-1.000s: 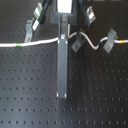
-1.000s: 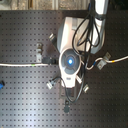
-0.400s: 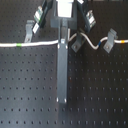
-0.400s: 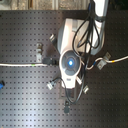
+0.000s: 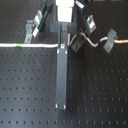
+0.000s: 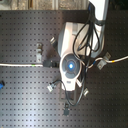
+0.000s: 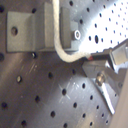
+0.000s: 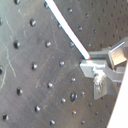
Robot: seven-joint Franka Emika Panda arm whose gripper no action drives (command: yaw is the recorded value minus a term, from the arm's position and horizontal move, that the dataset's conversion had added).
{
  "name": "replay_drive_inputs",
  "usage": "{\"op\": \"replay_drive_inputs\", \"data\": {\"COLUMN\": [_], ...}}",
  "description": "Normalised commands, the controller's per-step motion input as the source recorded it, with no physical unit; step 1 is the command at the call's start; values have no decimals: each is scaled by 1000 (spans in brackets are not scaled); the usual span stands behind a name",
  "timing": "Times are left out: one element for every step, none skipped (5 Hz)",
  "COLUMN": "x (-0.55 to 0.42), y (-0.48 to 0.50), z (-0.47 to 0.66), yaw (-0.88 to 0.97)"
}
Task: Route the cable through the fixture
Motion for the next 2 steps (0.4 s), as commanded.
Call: {"op": "replay_drive_inputs", "data": {"x": [30,242], "y": [255,296], "z": [95,-73], "yaw": [0,483]}}
